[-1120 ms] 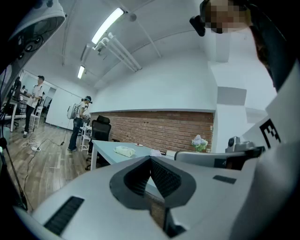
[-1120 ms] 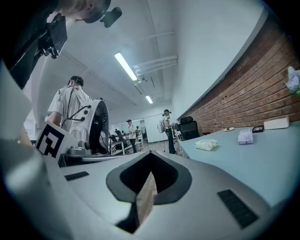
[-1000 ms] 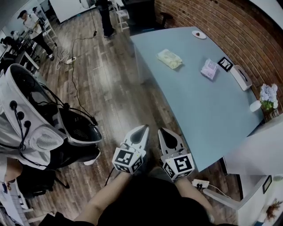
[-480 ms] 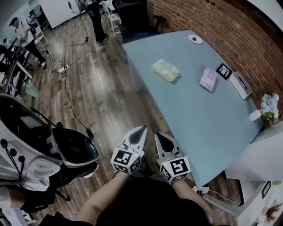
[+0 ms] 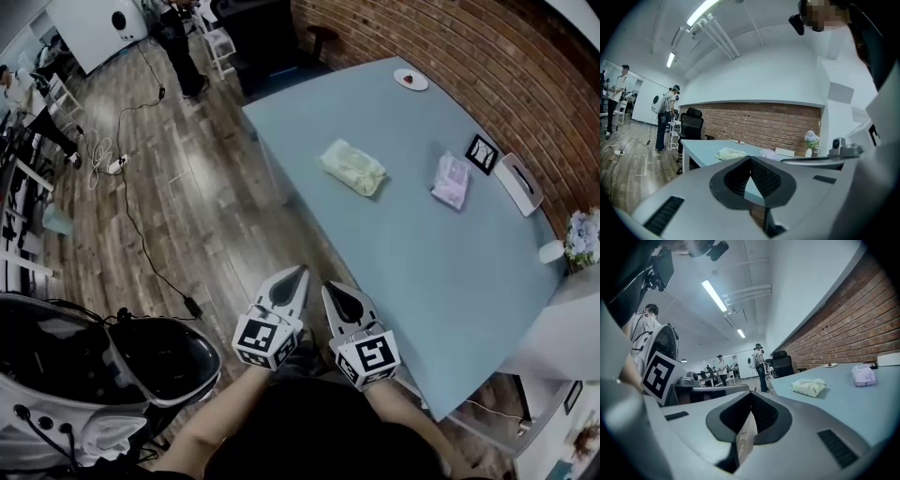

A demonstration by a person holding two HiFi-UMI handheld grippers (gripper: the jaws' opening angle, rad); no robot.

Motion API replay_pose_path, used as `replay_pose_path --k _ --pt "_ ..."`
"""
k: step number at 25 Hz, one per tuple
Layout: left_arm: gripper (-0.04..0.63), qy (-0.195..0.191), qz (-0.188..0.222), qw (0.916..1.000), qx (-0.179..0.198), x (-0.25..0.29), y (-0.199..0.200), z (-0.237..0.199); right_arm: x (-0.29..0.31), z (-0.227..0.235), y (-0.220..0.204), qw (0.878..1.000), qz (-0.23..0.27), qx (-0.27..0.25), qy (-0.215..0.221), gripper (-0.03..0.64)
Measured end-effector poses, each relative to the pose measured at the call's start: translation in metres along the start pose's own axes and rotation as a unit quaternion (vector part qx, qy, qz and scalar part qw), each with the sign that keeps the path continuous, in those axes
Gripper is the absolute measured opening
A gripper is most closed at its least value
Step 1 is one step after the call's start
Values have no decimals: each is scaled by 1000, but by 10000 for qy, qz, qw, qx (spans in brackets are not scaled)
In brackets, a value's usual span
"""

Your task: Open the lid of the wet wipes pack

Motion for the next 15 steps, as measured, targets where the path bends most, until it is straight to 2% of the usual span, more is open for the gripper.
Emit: replay_pose_path --k 8,15 --pt "12 -306 -79 9995 -88 32 14 -42 51 14 -2 9991 -179 -114 -357 18" --pt "12 -352 -254 9981 -439 37 -1 -57 58 17 -16 9973 -515 -147 -495 18"
Point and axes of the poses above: the fingertips, and each gripper's own axes: x forward along the fingers, z to its right, y out of its top, the point moved 3 cm from there along -x, backward along the fingers, and after that the axes turned 14 degrees about -x, right-handed, at the moved point
